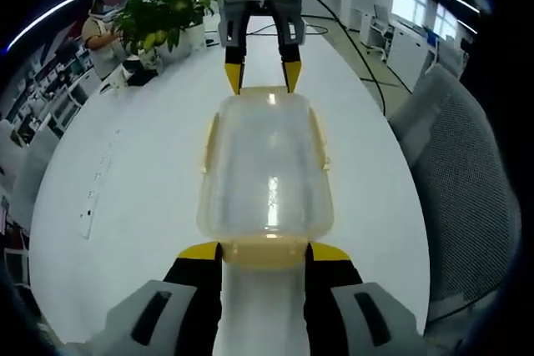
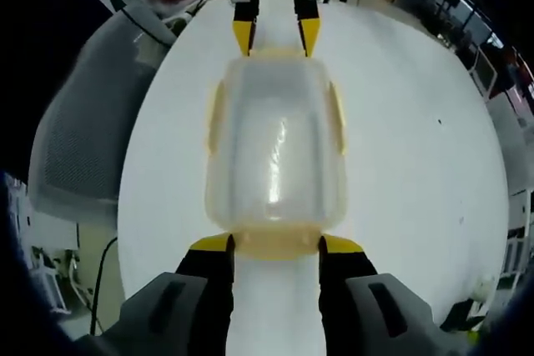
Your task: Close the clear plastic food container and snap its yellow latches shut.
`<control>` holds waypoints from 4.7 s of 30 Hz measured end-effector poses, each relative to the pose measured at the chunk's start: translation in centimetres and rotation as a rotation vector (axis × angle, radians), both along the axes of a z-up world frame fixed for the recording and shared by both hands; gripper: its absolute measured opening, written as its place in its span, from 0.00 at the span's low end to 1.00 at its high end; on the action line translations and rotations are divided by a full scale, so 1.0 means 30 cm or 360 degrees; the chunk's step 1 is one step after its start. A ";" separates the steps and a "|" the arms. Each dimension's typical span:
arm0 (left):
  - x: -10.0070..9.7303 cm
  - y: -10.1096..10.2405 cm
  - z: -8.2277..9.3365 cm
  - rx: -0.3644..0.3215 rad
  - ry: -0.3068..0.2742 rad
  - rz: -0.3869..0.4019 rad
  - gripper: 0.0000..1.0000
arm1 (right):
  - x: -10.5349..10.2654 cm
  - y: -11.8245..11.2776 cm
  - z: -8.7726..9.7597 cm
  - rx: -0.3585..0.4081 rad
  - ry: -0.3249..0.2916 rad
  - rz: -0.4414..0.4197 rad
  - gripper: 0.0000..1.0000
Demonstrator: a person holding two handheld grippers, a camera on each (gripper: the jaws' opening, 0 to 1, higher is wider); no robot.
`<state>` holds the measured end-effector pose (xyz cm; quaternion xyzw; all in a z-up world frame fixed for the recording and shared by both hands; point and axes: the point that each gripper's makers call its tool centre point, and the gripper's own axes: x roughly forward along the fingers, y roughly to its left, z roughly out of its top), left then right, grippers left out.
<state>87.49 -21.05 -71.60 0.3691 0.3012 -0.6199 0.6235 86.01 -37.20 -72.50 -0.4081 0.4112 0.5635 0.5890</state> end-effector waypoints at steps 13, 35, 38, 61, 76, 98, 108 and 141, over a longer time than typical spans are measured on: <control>-0.002 0.005 -0.021 0.0024 -0.0006 -0.0012 0.33 | -0.001 0.002 -0.011 -0.0015 -0.0008 0.0008 0.37; 0.011 0.012 0.017 -0.0026 -0.0039 0.0063 0.36 | -0.005 -0.002 0.029 0.0062 -0.0065 -0.0131 0.39; 0.010 0.017 0.031 -0.0038 -0.0031 0.0096 0.37 | -0.013 0.007 0.043 0.0095 -0.0078 -0.0144 0.39; 0.018 0.043 0.056 -0.0211 0.0022 0.0652 0.37 | -0.015 0.016 0.084 0.0289 -0.0156 -0.0718 0.39; 0.011 0.044 0.049 -0.0338 0.0108 0.1082 0.35 | 0.003 0.013 0.083 0.0431 -0.0195 -0.1148 0.37; -0.023 -0.001 -0.003 -0.0471 0.0391 0.1401 0.31 | -0.016 0.050 0.032 0.0626 0.0015 -0.1448 0.34; -0.027 -0.015 -0.006 -0.0476 0.0413 0.1398 0.32 | -0.011 0.057 0.020 0.0643 0.0120 -0.1524 0.37; -0.019 -0.027 -0.008 -0.0457 0.0449 0.1458 0.27 | -0.008 0.083 0.007 0.0640 0.0206 -0.1683 0.36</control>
